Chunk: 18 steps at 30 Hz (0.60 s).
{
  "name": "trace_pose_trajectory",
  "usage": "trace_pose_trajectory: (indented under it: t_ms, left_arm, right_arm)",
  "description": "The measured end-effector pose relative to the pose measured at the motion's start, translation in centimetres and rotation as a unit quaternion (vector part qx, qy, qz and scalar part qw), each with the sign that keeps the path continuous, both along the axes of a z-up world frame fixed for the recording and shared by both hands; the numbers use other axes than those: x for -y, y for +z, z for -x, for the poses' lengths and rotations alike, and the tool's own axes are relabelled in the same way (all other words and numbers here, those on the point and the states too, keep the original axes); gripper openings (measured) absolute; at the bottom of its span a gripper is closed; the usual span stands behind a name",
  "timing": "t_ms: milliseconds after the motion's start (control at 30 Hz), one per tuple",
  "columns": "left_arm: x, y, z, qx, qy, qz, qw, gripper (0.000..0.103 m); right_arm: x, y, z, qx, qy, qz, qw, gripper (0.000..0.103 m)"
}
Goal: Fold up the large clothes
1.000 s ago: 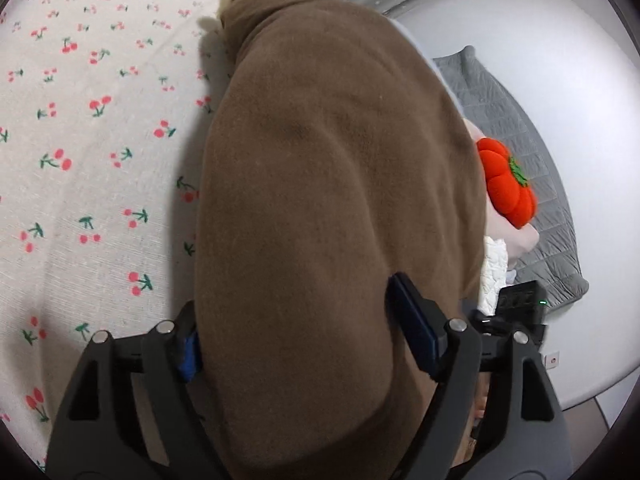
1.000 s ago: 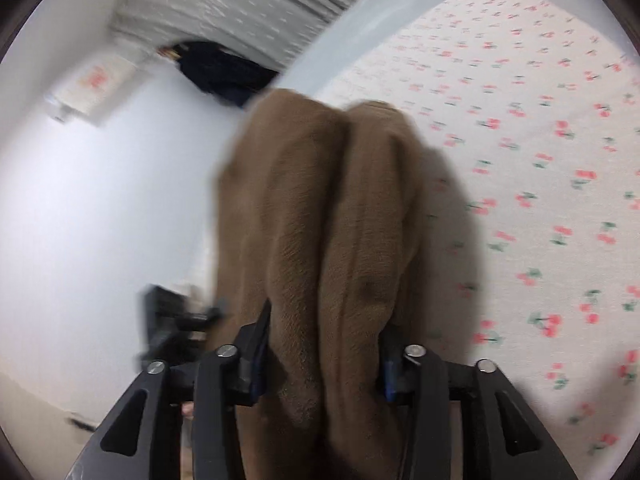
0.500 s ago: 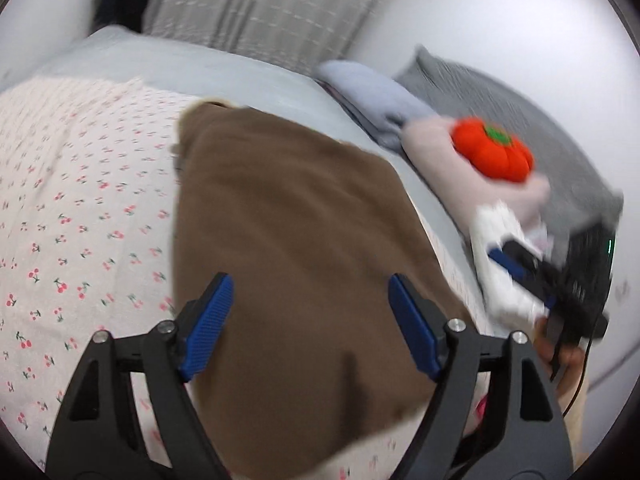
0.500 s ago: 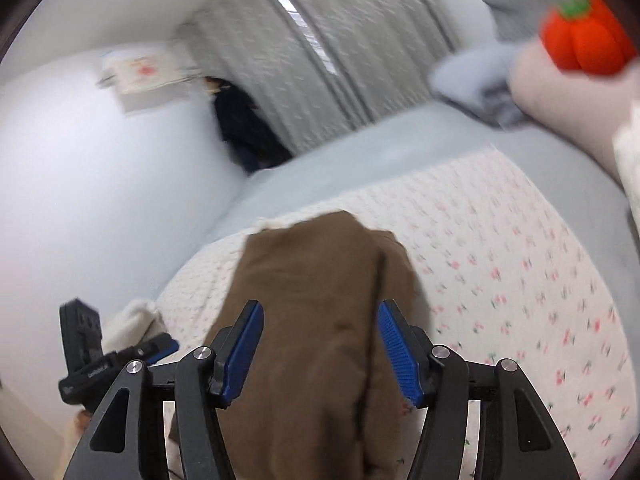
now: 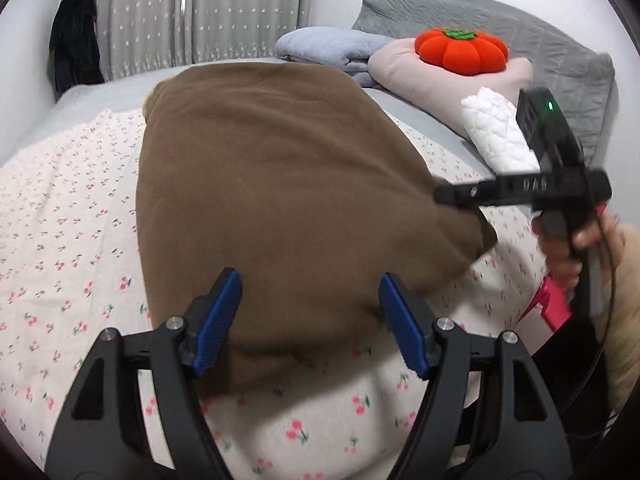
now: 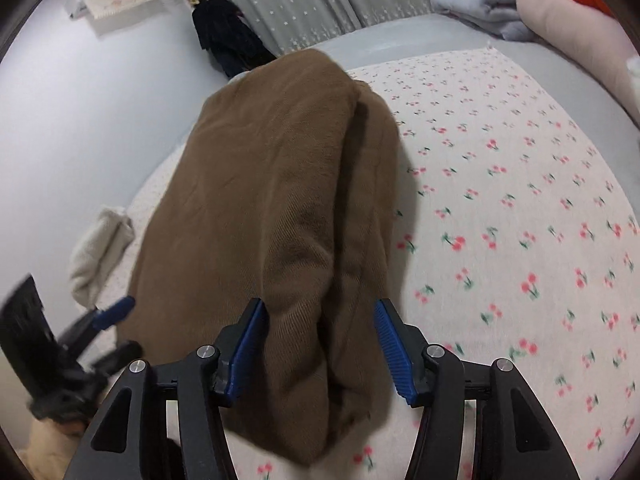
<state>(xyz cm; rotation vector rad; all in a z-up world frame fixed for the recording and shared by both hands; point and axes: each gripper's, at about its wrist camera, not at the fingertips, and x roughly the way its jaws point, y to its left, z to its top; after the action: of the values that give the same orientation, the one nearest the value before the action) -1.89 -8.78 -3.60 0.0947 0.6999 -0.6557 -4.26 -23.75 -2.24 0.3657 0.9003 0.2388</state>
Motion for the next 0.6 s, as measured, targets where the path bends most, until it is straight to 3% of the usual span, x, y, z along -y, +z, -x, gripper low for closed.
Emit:
trace_pose_trajectory:
  t_ms: [133,200,267,333,400,600]
  left_arm:
    - [-1.1,1.2,2.6,0.003,0.004,0.006,1.0,0.073]
    - [-1.5,2.4,3.6,0.005,0.028,0.027,0.9992,0.073]
    - [-2.3,3.0,3.7,-0.001,0.052,0.051,0.9973,0.081]
    - [-2.9,3.7,3.9,-0.018,0.095,0.066,0.9931,0.092]
    - [-2.8,4.0,4.0,-0.029,0.125,0.059,0.9899,0.095]
    - [-1.8,4.0,4.8,-0.055,0.207,0.028,0.9764,0.101]
  right_arm:
    - [1.3,0.7,1.2,-0.021,-0.026,0.0,0.999,0.057]
    - [1.4,1.9,2.6,-0.017,-0.043,0.034,0.998,0.058]
    - [1.0,3.3,3.9,0.003,-0.072,0.085,0.994,0.059]
    - [1.3,4.8,5.9,0.028,-0.089,0.085,0.992,0.067]
    - [1.7,5.5,7.7,0.038,-0.118,0.07,0.99,0.081]
    - [0.4,6.5,11.6,0.041,-0.174,0.098,0.979,0.086]
